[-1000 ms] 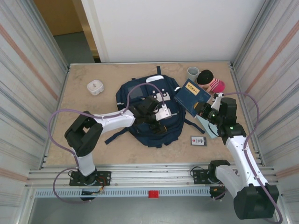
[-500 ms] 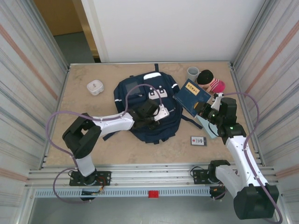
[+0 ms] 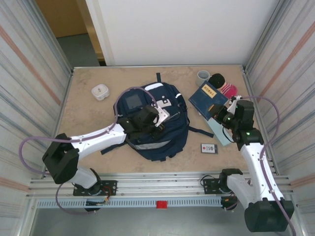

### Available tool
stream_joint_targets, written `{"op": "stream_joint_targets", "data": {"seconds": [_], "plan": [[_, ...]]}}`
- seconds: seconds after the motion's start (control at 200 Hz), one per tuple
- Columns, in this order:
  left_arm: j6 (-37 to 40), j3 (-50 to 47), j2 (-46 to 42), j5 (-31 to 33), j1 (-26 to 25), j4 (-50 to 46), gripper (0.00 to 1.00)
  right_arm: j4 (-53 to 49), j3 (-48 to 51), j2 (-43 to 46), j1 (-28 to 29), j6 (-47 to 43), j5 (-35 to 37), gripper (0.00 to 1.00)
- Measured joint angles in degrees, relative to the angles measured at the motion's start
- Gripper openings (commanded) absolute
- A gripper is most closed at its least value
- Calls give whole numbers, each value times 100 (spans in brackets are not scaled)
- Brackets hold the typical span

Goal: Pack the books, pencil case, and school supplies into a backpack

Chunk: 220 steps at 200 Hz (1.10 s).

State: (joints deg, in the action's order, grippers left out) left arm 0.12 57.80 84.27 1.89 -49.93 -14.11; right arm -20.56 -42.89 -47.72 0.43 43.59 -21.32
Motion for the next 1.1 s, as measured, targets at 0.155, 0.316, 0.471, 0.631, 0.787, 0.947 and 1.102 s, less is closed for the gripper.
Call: {"op": "stream_joint_targets", "data": {"seconds": [0.155,0.316,0.471,0.631,0.787,0.947,1.102], "plan": [[-400,457,-168,-280,492,-323,0,-942,-116,573,-243,195,164,0],[-667,726,-400,-555,920,-369,0,-1751,-175,1119,-280,284,-197,0],[-883,925,-404,-866,1169,-461,0,-2476,-326,1051,-225,269,-859,0],[-966,1091,-396,-1095,1274,-520,0,-2280,-173,907,592,586,-1333,0],[-1084,1182,-345,-1270,1320,-525,0,-984,437,695,1904,1335,-1263,0],[-1209,1228,-273,-1486,1425,-516,0,649,957,-68,2761,2232,-813,0],[-1266,1252,-273,-1633,1526,-487,0,2013,1239,-782,3346,2968,-33,0]]}}
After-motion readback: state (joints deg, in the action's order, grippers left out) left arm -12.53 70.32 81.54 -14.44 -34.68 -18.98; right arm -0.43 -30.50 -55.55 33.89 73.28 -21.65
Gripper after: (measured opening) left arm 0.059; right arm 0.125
